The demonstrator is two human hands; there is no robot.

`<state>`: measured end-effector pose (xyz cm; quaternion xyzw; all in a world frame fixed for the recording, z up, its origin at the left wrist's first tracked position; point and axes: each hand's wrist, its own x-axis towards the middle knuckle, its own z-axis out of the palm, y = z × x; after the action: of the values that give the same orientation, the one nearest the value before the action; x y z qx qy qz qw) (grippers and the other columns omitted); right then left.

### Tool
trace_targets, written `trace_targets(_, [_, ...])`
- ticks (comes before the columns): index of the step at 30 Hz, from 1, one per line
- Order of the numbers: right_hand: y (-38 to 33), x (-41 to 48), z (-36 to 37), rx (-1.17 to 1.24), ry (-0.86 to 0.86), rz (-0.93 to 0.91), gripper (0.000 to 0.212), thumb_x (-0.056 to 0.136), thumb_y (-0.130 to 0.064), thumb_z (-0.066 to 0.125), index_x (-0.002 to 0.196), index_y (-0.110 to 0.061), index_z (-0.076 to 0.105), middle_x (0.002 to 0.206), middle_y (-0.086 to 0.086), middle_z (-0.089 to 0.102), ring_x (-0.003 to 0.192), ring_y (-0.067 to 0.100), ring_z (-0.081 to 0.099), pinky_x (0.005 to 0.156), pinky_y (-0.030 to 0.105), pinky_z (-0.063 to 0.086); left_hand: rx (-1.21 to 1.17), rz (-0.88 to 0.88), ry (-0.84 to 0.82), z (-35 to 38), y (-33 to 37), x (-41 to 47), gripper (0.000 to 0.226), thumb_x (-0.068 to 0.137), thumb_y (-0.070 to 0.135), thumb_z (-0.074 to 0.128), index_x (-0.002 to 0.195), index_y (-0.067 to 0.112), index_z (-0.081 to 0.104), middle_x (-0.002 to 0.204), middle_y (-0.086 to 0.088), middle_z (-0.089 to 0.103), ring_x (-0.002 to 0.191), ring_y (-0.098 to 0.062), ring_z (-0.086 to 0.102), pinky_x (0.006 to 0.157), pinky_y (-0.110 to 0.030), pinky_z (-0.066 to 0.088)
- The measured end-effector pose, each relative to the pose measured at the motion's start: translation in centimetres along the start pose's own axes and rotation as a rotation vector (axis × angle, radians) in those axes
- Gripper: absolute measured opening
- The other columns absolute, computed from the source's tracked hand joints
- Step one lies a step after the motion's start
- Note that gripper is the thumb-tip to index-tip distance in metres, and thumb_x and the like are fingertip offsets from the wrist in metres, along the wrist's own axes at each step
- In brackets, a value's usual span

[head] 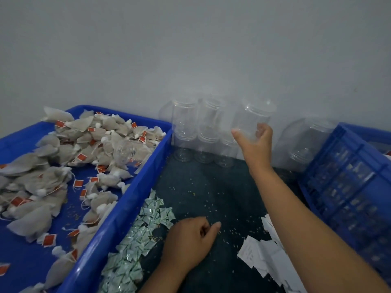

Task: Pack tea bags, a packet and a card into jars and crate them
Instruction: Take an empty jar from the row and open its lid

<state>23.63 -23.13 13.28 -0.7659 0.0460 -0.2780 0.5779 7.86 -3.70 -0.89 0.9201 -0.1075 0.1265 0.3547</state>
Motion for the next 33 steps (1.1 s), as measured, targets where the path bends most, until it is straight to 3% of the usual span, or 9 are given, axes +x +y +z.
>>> trace_targets(2, [-1.1, -4.6, -1.8, 0.135, -0.064, 0.039, 0.088, 0.081, -0.046, 0.095, 0.145, -0.026, 0.037, 0.150, -0.003, 0.053, 0.136, 0.010, 0.056, 0.097, 0.011, 0.047, -0.013, 0.006, 0.010, -0.2, 0.1, 0.1, 0.061, 0.096, 0.072, 0.041, 0.059, 0.024, 0.042, 0.053, 0.005, 0.048, 0.056, -0.012, 0.052, 0.050, -0.025, 0.036])
trace_targets(7, [-0.3, -18.8, -6.1, 0.279, -0.220, 0.170, 0.097, 0.057, -0.060, 0.099, 0.137, -0.054, 0.046, 0.133, -0.020, 0.069, 0.123, 0.004, 0.071, 0.097, 0.029, 0.062, -0.110, -0.098, -0.029, -0.8, 0.6, 0.3, 0.063, 0.098, 0.070, 0.023, 0.069, 0.030, 0.062, 0.068, 0.018, 0.066, 0.066, -0.002, 0.062, 0.061, -0.028, 0.046])
trace_targets(14, [3.8, -28.3, -8.6, 0.225, -0.238, 0.071, 0.101, 0.066, -0.024, 0.095, 0.150, -0.050, 0.046, 0.144, -0.015, 0.066, 0.130, 0.016, 0.070, 0.103, 0.033, 0.061, -0.333, -0.306, -0.288, -2.7, 2.3, 1.5, 0.063, 0.108, 0.062, 0.021, 0.082, 0.038, 0.074, 0.075, 0.012, 0.073, 0.068, -0.003, 0.065, 0.076, -0.032, 0.051])
trace_targets(17, [4.8, -28.3, -9.0, 0.192, -0.218, 0.087, 0.104, 0.062, -0.033, 0.099, 0.147, -0.058, 0.045, 0.146, -0.020, 0.063, 0.132, 0.013, 0.068, 0.108, 0.045, 0.059, -0.416, -0.248, -0.179, -4.9, 4.5, 1.4, 0.060, 0.107, 0.062, 0.026, 0.089, 0.035, 0.076, 0.080, 0.011, 0.071, 0.076, 0.001, 0.064, 0.081, -0.035, 0.053])
trace_targets(20, [4.8, -27.9, -9.0, 0.111, -0.257, 0.097, 0.107, 0.061, -0.040, 0.100, 0.149, -0.059, 0.043, 0.148, -0.022, 0.062, 0.134, 0.004, 0.064, 0.111, 0.045, 0.056, -0.511, 0.002, -0.156, -7.7, 7.6, 0.5, 0.044, 0.097, 0.074, 0.035, 0.122, 0.053, 0.065, 0.116, 0.031, 0.064, 0.110, 0.014, 0.058, 0.094, -0.023, 0.051])
trace_targets(23, [4.8, -27.9, -8.9, 0.116, -0.345, 0.028, 0.100, 0.069, -0.023, 0.101, 0.154, -0.035, 0.049, 0.147, -0.007, 0.066, 0.132, 0.018, 0.069, 0.106, 0.050, 0.060, -0.297, 0.308, -0.339, -10.0, 9.8, -0.8, 0.068, 0.086, 0.078, 0.062, 0.147, 0.063, 0.035, 0.148, 0.041, 0.036, 0.139, 0.014, 0.036, 0.103, -0.009, 0.038])
trace_targets(26, [4.4, -28.4, -8.9, 0.100, -0.423, 0.030, 0.103, 0.067, -0.028, 0.107, 0.149, -0.048, 0.049, 0.144, -0.012, 0.068, 0.130, 0.014, 0.070, 0.101, 0.036, 0.062, 0.079, 0.504, -0.300, -10.3, 10.4, -2.0, 0.069, 0.088, 0.076, 0.059, 0.149, 0.058, 0.035, 0.144, 0.035, 0.037, 0.133, 0.012, 0.035, 0.103, -0.012, 0.031])
trace_targets(28, [3.8, -28.6, -8.9, 0.061, -0.432, 0.020, 0.101, 0.062, -0.041, 0.107, 0.143, -0.057, 0.049, 0.140, -0.020, 0.068, 0.126, 0.006, 0.070, 0.098, 0.027, 0.061, 0.145, 0.445, -0.257, -10.2, 10.5, -2.7, 0.061, 0.091, 0.077, 0.048, 0.146, 0.056, 0.036, 0.136, 0.030, 0.038, 0.124, 0.005, 0.041, 0.102, -0.021, 0.043])
trace_targets(33, [2.6, -28.8, -8.7, -0.150, -0.294, -0.143, 0.088, 0.063, -0.059, 0.097, 0.139, -0.043, 0.056, 0.136, -0.029, 0.063, 0.124, 0.000, 0.063, 0.097, 0.018, 0.052, 0.308, 0.190, -0.151, -9.3, 10.3, -3.7, 0.058, 0.092, 0.083, 0.025, 0.132, 0.045, 0.041, 0.128, 0.015, 0.049, 0.109, -0.012, 0.056, 0.093, -0.033, 0.051])
